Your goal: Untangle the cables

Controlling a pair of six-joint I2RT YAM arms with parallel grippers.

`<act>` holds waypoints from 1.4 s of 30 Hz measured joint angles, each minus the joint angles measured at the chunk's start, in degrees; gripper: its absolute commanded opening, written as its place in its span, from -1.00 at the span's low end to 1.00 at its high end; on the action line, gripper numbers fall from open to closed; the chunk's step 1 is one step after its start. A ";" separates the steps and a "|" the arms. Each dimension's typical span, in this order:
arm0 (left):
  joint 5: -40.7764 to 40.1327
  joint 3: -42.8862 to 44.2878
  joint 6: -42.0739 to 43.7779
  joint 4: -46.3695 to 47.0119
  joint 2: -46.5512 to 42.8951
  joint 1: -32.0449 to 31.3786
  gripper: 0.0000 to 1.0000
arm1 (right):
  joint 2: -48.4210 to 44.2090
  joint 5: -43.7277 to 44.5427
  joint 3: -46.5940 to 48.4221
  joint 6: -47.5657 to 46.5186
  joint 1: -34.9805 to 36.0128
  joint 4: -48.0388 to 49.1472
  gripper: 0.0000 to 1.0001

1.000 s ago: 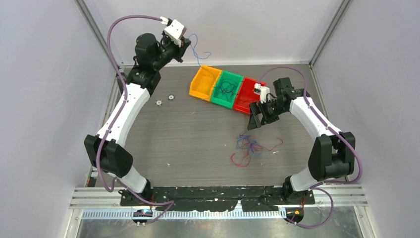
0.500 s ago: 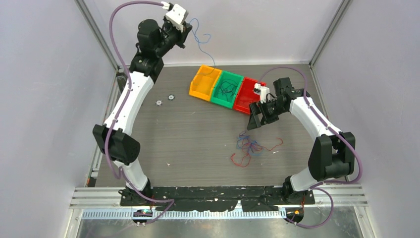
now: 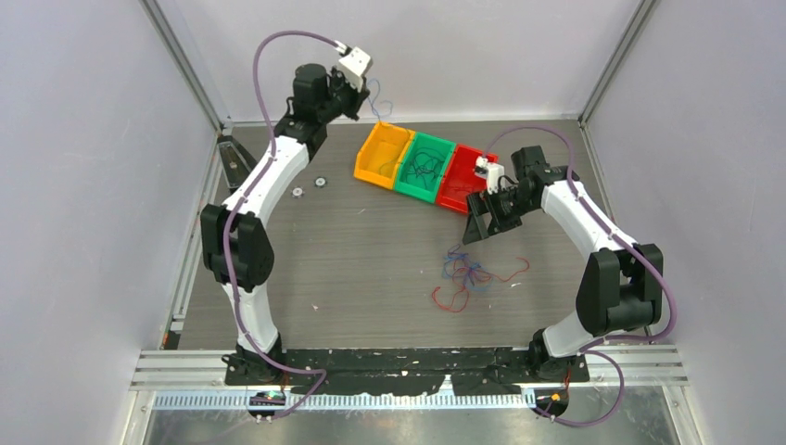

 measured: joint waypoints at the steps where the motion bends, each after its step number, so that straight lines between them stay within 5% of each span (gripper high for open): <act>1: 0.11 -2.69 0.04 0.72 -0.09 -0.04 -1.00 | 0.00 0.02 -0.09 -0.07 -0.09 0.00 0.90; 10: -0.20 -9.75 1.01 -6.34 1.14 -0.85 -1.00 | 0.22 -0.48 -0.76 -0.13 -0.33 0.00 0.91; 23: -7.06 18.40 0.00 -22.95 22.36 -1.79 -1.00 | 0.94 -0.63 -0.79 -0.52 -0.52 -0.04 0.90; 35: -11.69 26.05 1.77 -38.42 30.23 -5.64 -1.00 | 1.84 -1.84 1.95 -3.32 -6.91 -3.93 0.90; 42: -12.79 28.74 3.30 -40.39 31.19 -5.60 -0.36 | 1.77 -3.67 8.00 -4.48 -13.40 -5.25 0.90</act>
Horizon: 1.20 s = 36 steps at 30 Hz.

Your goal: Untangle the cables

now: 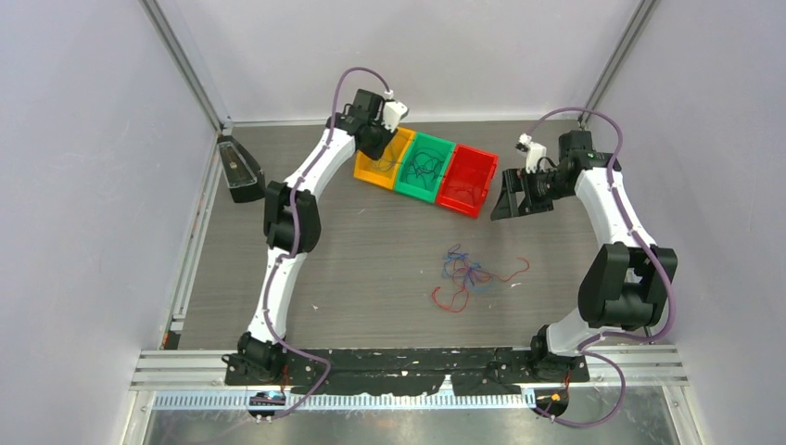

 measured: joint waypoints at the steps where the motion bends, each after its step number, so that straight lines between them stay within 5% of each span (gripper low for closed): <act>1: 0.07 0.00 0.11 -0.02 0.00 0.04 -0.27 | -0.04 -0.28 0.07 -0.09 -0.26 -0.11 0.90; 11: 3.69 -2.82 1.38 0.46 -11.56 0.31 0.98 | -1.31 -2.23 -1.70 -1.22 -0.33 -1.57 0.93; 18: 8.20 -8.07 0.70 2.91 -31.34 0.63 0.99 | -3.17 -0.70 -4.90 -2.19 0.33 -1.57 0.93; 27: 17.66 -45.05 -5.77 10.36 -56.98 3.15 0.99 | -0.61 5.66 -8.07 -1.66 11.43 1.92 0.79; 36: 25.51 -67.08 -14.84 14.23 -70.82 3.04 0.99 | 11.21 6.95 -10.29 -0.83 21.33 6.32 0.38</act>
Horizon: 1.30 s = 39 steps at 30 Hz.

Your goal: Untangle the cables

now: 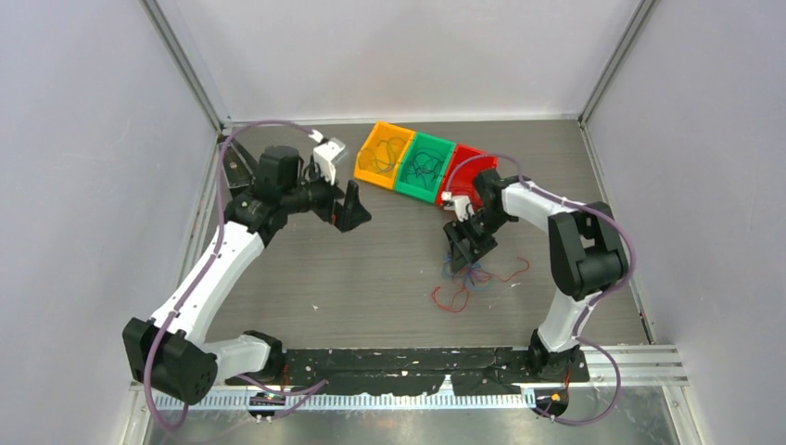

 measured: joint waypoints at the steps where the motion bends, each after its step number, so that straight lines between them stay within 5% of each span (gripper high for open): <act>1: 1.07 -2.51 -1.38 0.50 -0.83 0.00 0.99 | 1.51 -0.02 -0.09 0.17 0.81 0.35 0.32; 7: 4.48 -12.33 -7.15 2.58 -1.20 -0.04 0.96 | 5.53 -2.40 0.00 1.51 3.21 1.86 -0.78; 9: 5.49 -14.29 -8.20 3.48 -1.29 -0.07 0.89 | 5.70 -3.72 -0.07 1.97 3.28 2.29 -0.88; 17: 8.44 -21.14 -5.95 10.71 -6.12 -5.55 0.65 | -1.60 -15.54 -0.22 6.51 3.26 6.86 -0.89; 24: 9.88 -19.67 -0.48 14.21 -1.07 -11.50 0.27 | -7.26 -26.03 2.03 6.21 3.96 7.87 -0.89; 39: 8.50 -8.48 18.53 11.06 5.11 -20.35 0.06 | -7.98 -27.17 2.03 3.87 9.18 4.07 -0.89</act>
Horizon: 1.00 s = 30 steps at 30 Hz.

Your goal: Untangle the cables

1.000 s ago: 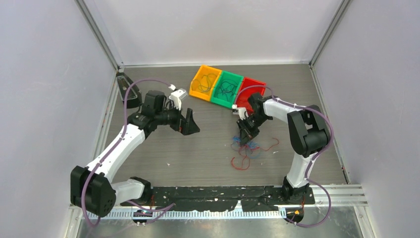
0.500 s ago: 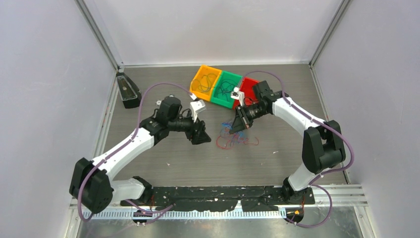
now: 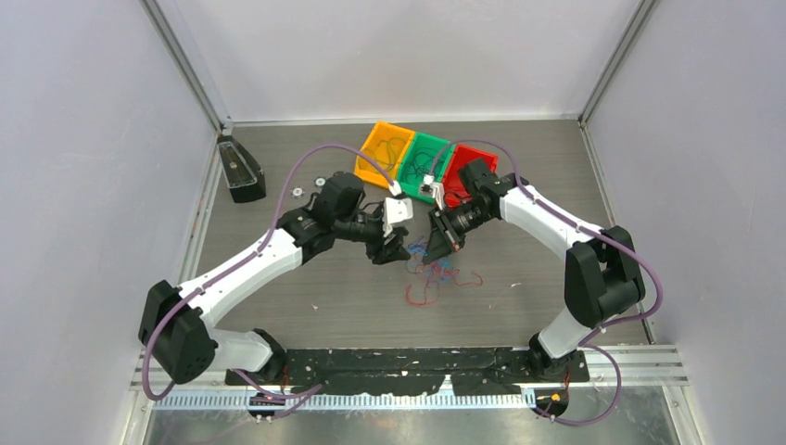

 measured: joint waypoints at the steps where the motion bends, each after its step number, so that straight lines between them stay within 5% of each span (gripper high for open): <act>1: -0.42 0.00 2.45 -1.16 0.00 -0.31 0.05 | 0.00 -0.11 0.00 -0.07 0.09 -0.11 -0.89; 8: -3.04 0.39 12.28 -5.38 1.66 -3.04 -0.11 | 0.00 -0.52 0.00 -0.37 1.29 -1.03 -0.89; 10: -3.50 0.85 13.07 -5.73 2.58 -3.23 -0.34 | 0.00 -0.50 0.00 -0.39 1.73 -1.14 -0.89; 13: -4.15 0.98 13.90 -6.05 3.06 -3.58 -1.00 | 0.04 -0.48 0.00 -0.39 2.03 -1.44 -0.80; 19: -4.28 4.22 12.85 -8.90 2.71 -2.82 -1.00 | 0.70 3.72 0.07 -0.68 2.08 -1.88 -0.61; 30: -0.52 17.09 -8.92 -5.70 -5.51 9.90 -1.00 | 10.95 21.70 0.26 -1.38 1.27 0.66 -0.60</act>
